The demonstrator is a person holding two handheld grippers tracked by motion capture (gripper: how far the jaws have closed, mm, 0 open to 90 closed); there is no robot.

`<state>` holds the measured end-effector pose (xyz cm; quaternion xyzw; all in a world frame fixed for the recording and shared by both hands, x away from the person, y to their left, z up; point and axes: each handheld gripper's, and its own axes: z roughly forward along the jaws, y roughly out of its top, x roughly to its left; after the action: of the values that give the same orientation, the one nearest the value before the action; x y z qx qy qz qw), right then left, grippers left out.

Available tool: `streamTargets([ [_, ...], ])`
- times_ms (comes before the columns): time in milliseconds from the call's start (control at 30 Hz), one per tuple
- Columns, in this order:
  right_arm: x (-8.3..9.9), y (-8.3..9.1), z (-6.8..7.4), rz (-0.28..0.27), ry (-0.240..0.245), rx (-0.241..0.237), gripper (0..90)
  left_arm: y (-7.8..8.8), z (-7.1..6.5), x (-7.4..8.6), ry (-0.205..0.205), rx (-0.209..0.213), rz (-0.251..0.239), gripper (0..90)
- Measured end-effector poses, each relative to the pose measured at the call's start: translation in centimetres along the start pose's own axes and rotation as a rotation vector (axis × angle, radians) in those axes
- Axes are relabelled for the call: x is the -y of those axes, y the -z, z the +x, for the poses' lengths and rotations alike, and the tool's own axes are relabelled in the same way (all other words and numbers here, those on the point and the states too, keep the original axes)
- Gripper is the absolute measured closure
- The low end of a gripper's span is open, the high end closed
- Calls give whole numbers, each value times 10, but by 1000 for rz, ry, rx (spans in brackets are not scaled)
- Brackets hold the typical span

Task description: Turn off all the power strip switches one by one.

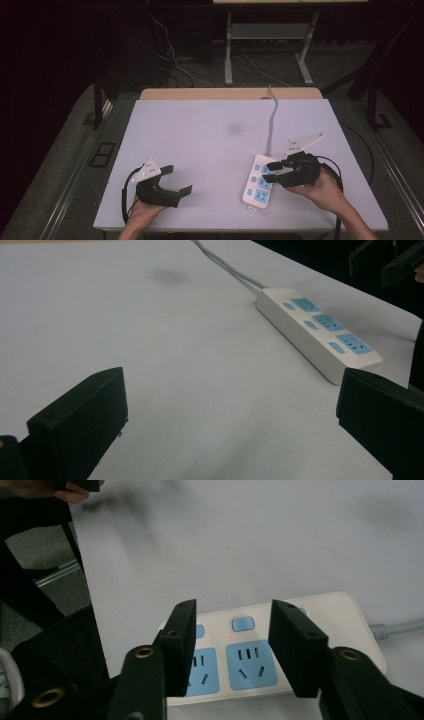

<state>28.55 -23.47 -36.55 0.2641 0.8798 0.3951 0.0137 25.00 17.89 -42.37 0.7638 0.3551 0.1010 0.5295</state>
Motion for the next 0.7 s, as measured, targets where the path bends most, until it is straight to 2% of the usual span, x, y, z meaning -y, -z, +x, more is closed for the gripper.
streamTargets([
  [67, -1, -2, 1, 2, 11, -19, 631, 0, 0, 0, 1, -1, -1, 0],
  [100, -1, -2, 1, 2, 11, -19, 631, 0, 0, 0, 1, -1, -1, 0],
  [133, -2, -4, 2, 9, 19, -38, 701, 0, 0, 0, 2, -2, -1, 0],
  [167, -2, -4, 2, 9, 19, -38, 701, 0, 1, 0, 1, -3, -1, 0],
  [200, -2, -5, 3, 12, 22, -45, 739, 0, 1, 0, 2, -2, 0, 0],
  [233, -3, -7, 3, 21, 29, -67, 827, 0, 0, 0, 2, -2, -1, 0],
  [300, -3, -10, 3, 21, 30, -90, 893, 0, 0, 0, 1, -1, 0, 0],
  [433, -4, -14, 4, 25, 31, -107, 898, 0, 0, 0, -1, -2, -1, 0],
  [700, -5, -31, 6, 70, 35, -127, 898, 0, 1, 0, -3, -4, 1, 0],
])
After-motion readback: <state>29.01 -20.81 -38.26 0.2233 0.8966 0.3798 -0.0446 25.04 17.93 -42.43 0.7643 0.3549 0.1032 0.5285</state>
